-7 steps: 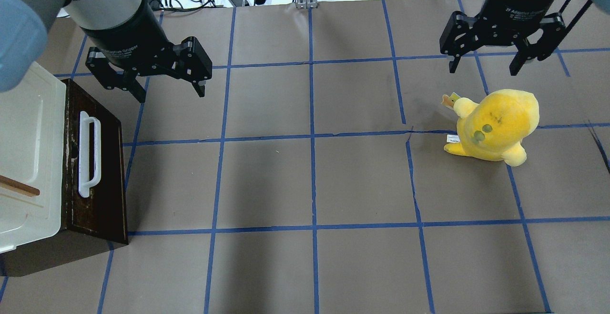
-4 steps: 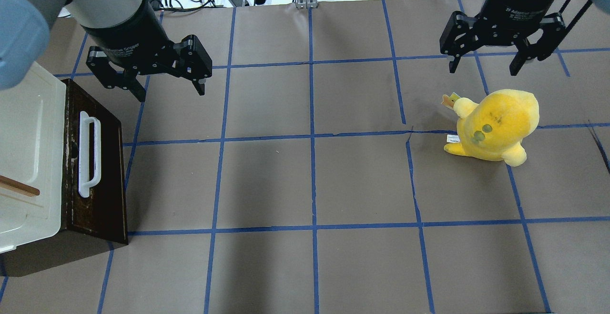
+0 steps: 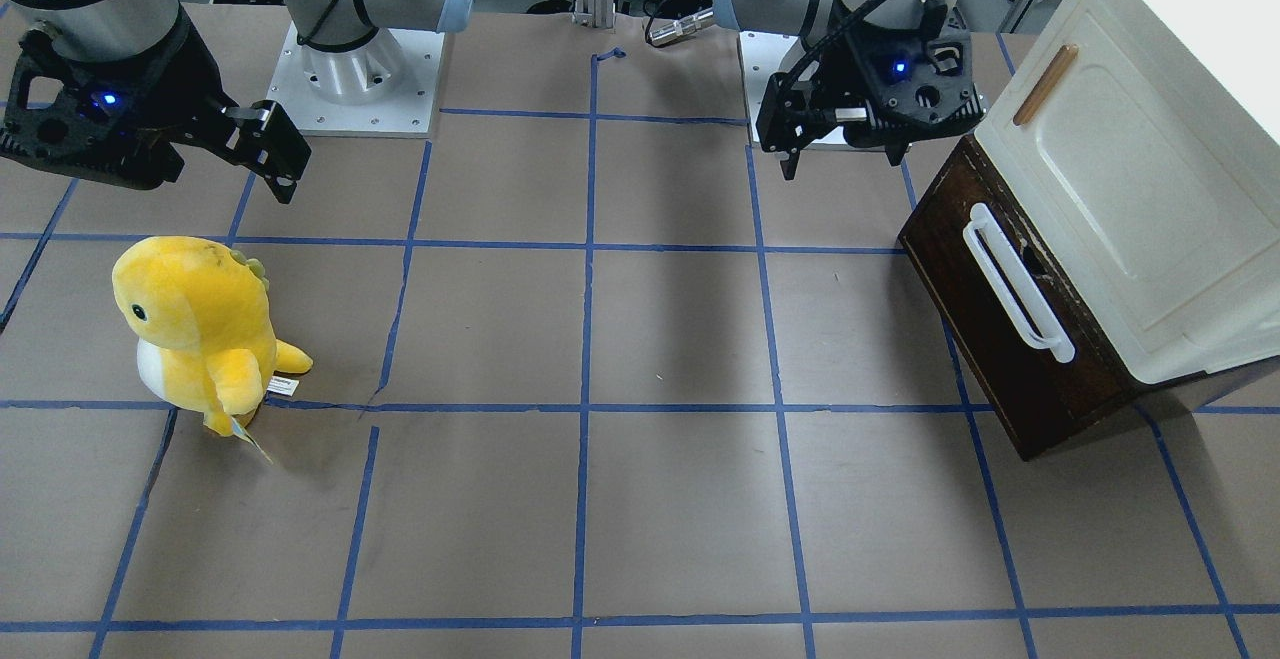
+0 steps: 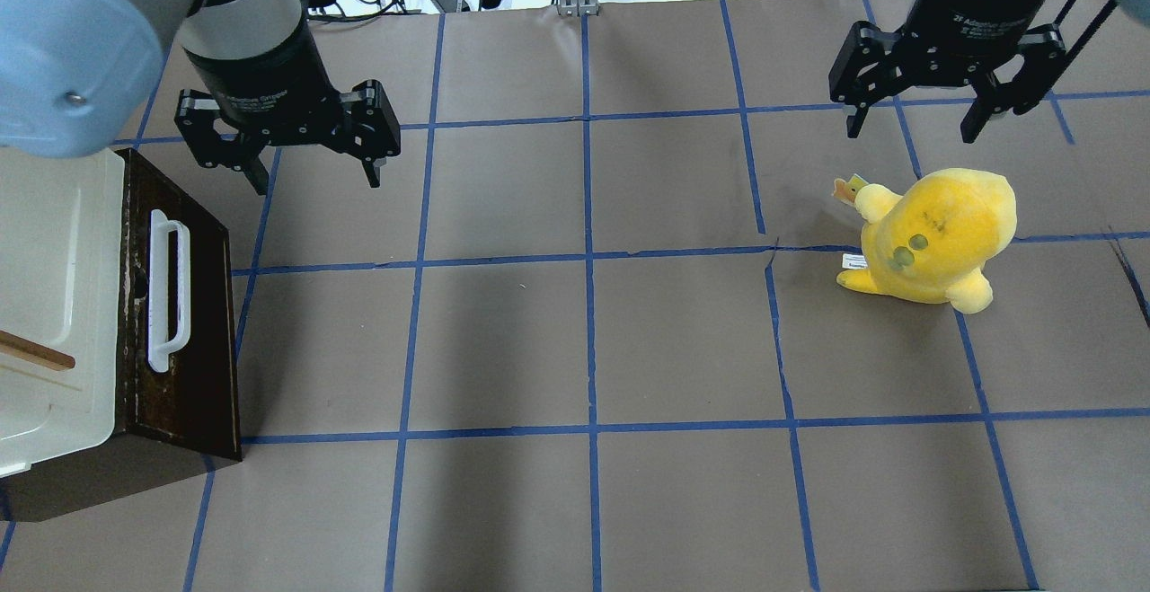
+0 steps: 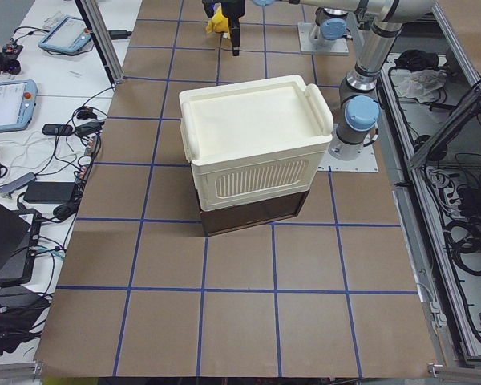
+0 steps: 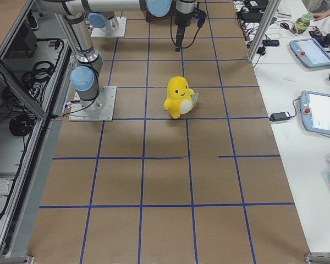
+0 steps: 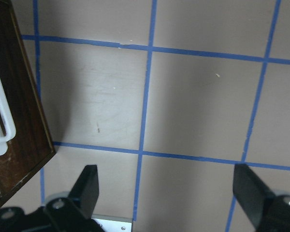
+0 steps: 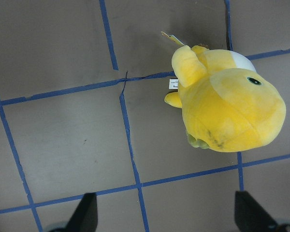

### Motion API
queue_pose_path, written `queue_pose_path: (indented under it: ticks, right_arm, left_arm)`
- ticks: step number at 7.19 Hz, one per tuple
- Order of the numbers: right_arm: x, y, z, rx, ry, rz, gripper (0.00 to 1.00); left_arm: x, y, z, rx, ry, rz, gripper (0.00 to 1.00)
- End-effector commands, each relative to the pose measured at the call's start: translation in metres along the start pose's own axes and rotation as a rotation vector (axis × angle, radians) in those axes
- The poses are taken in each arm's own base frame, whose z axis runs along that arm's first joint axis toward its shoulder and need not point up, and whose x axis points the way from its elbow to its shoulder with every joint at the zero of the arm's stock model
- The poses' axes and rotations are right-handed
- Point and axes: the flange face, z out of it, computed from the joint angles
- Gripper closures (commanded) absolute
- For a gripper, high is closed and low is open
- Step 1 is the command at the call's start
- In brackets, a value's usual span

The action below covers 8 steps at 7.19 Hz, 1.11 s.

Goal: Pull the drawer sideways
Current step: 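Move the left gripper down to the white bar handle on the drawer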

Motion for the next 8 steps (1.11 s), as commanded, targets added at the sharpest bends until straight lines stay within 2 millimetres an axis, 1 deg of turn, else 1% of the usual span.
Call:
queue_pose_path:
  ticks: [1,2,3,4,5,7,8]
  right_arm:
    - [0.000,0.000,0.000,0.001,0.000,0.001,0.00]
    - [0.000,0.000,0.000,-0.001,0.000,0.001,0.00]
    - [0.000,0.000,0.000,0.001,0.000,-0.001,0.00]
    - [0.000,0.000,0.000,0.001,0.000,-0.001,0.00]
    - [0.000,0.000,0.000,0.001,0.000,-0.001,0.00]
    - [0.000,0.000,0.000,-0.001,0.000,-0.001,0.00]
    - [0.000,0.000,0.000,0.001,0.000,-0.001,0.00]
  left_arm:
    - [0.017,-0.020,0.043,-0.044,-0.175,-0.016,0.00]
    - [0.021,-0.027,0.071,-0.073,-0.236,-0.043,0.00]
    - [0.026,-0.030,0.102,-0.109,-0.296,-0.043,0.00]
    - [0.023,-0.030,0.124,-0.128,-0.388,-0.016,0.00]
    - [0.022,-0.025,0.150,-0.164,-0.454,0.015,0.00]
    - [0.017,-0.015,0.188,-0.195,-0.584,0.056,0.00]
    - [0.014,-0.013,0.210,-0.189,-0.676,0.033,0.00]
